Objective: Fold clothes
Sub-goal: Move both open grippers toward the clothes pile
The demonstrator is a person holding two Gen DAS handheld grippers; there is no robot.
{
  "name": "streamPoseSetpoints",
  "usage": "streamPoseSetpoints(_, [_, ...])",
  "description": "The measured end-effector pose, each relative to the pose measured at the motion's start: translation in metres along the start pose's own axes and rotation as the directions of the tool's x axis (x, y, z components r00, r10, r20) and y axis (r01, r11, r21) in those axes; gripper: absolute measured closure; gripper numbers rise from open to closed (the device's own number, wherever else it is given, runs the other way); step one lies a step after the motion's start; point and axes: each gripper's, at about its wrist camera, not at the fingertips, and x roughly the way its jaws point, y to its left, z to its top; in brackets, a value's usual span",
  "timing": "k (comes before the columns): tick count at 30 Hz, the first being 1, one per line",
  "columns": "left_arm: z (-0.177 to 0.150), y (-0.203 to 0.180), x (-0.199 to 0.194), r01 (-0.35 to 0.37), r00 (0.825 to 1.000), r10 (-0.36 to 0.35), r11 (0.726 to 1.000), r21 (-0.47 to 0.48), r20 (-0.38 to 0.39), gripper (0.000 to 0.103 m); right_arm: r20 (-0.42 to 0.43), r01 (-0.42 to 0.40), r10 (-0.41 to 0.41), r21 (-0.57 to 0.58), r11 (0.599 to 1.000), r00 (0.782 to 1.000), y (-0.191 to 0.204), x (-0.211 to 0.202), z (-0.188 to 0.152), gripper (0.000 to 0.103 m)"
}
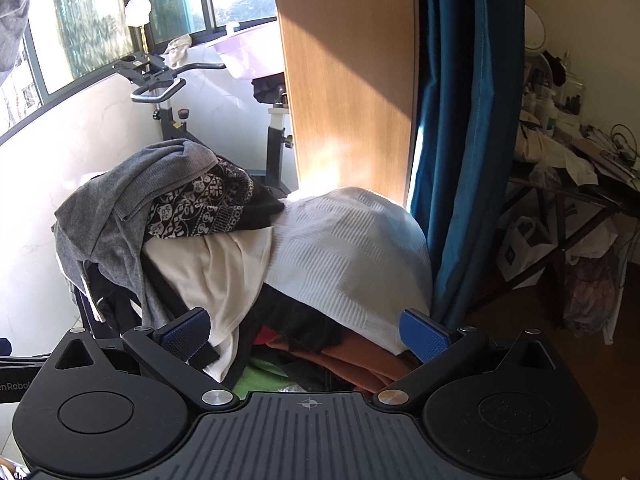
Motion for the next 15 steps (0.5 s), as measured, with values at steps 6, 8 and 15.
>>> streamPoseSetpoints(6, [-0.003, 0.003, 0.000, -0.010, 1.000, 0.010, 1.000, 0.001, -0.006, 0.000, -0.010, -0.004, 0.004, 0.011, 1.000, 1.000, 0.001, 0.001, 0.000, 0.001])
streamPoseSetpoints(8, [-0.005, 0.008, 0.000, -0.015, 1.000, 0.015, 1.000, -0.008, -0.011, 0.000, -0.015, -0.011, 0.011, 0.005, 1.000, 1.000, 0.004, 0.002, -0.001, 0.001])
streamPoseSetpoints(15, [-0.013, 0.032, -0.001, -0.027, 1.000, 0.026, 0.998, -0.060, -0.016, 0.000, -0.038, -0.023, 0.021, -0.063, 0.998, 0.999, 0.030, 0.004, -0.001, 0.001])
